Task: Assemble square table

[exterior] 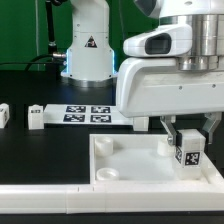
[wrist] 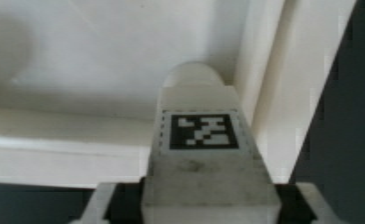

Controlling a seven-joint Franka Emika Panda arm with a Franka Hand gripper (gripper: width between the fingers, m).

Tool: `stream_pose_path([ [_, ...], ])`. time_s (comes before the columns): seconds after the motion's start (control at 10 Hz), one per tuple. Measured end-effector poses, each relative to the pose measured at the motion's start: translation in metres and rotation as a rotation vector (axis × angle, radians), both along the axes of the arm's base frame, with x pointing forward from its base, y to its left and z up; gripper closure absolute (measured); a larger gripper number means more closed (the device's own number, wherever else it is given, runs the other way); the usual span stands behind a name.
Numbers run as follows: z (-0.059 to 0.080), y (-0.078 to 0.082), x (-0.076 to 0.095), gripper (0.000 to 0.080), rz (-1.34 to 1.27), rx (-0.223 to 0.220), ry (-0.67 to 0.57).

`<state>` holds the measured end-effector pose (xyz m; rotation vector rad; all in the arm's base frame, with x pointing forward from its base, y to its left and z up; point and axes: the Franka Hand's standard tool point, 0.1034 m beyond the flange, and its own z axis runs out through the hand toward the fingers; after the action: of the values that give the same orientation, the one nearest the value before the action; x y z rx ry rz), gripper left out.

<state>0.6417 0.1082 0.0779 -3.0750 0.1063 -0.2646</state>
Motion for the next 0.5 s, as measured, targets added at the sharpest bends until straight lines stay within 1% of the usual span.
stream_pose_path([
  [0.1, -0.0002, 0.0016, -0.0001, 0.0511, -0.175, 0.032, 0.005],
  [0.3, -0.0004, 0.0005, -0.0014, 0.0511, -0.466, 0.071, 0.032],
  [0.4, -0.0005, 0.0010, -0.0012, 0.0511, -0.637, 0.082, 0.066],
  [0.5, -0.0006, 0.0003, -0.0007, 0.0511, -0.684, 0.088, 0.069],
])
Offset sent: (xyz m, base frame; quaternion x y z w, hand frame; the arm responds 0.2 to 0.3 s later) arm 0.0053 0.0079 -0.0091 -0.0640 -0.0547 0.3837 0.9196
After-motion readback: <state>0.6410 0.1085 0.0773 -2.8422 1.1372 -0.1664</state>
